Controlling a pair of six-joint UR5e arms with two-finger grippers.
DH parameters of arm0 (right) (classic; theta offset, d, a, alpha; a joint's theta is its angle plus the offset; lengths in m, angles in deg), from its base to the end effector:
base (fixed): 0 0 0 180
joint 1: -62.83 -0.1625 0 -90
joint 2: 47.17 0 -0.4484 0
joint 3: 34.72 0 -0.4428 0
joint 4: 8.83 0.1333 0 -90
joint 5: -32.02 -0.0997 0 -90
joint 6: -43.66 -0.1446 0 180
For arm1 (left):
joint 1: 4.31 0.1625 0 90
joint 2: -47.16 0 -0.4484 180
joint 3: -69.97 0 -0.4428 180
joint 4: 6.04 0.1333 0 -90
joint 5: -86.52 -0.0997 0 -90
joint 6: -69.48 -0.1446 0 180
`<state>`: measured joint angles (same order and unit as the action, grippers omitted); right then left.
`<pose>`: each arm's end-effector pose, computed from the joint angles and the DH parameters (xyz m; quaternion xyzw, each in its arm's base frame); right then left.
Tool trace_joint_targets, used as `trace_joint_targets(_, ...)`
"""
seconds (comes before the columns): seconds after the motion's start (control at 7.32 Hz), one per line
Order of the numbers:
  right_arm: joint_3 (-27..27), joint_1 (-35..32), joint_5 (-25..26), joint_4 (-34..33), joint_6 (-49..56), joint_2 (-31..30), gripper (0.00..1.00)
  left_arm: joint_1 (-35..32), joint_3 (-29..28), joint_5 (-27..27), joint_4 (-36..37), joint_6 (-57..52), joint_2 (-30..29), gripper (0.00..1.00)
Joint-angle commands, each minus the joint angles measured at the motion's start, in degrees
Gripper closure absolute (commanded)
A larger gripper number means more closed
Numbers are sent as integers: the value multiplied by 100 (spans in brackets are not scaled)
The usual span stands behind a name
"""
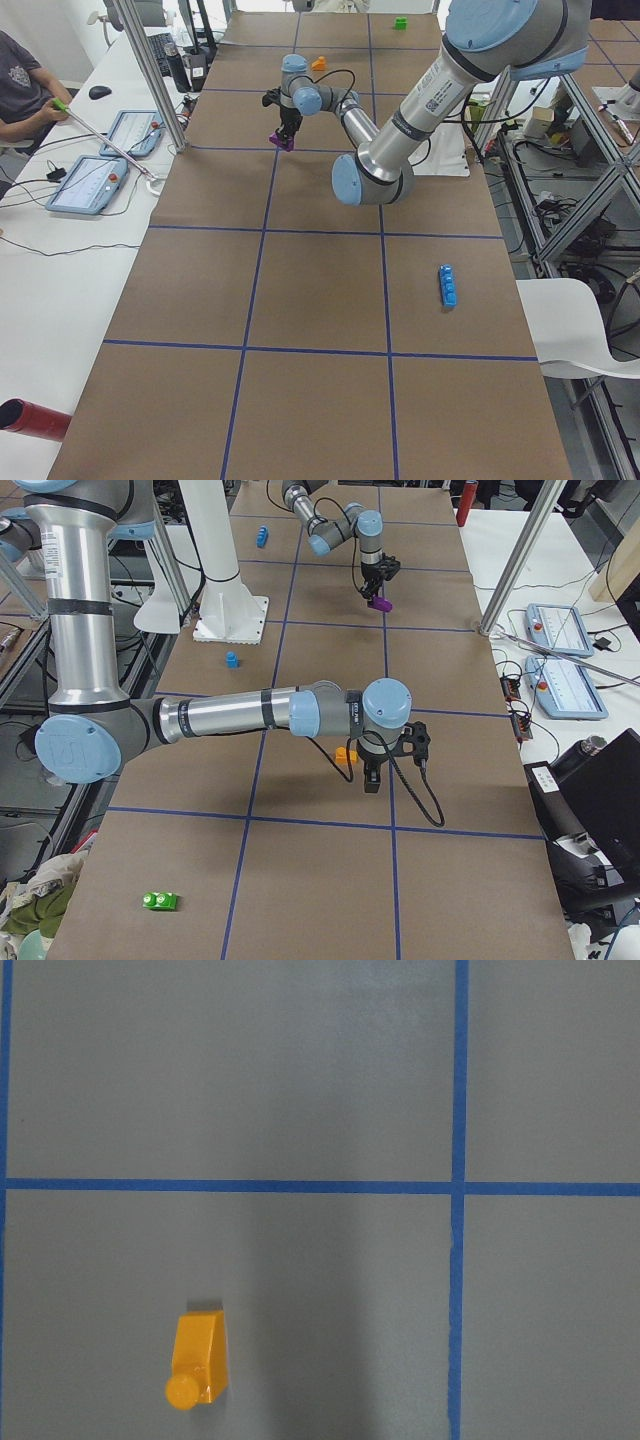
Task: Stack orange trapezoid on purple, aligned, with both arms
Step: 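Carry the purple block to the table center and lower it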
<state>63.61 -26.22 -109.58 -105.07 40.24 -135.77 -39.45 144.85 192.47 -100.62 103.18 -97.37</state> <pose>0.0108 -0.5526 0.6195 0.0108 -0.4358 0.0061 0.9000 0.6622 -0.5805 0.1724 0.1757 0.3511 0.2197 0.8931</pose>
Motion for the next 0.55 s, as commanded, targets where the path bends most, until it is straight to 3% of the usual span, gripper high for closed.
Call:
trace_joint_targets(0.0, 37, 11, -8, 0, -148, 18, 0, 112, -728, -126, -113, -56, -418, 100)
trace_joint_targets(0.27, 38, 11, -8, 9, -167, 44, 0, 191, -940, -127, -140, -478, -471, 100)
trace_joint_targets(0.41, 46, 11, -8, 9, -167, 45, 0, 261, -949, -118, -132, -461, -497, 91)
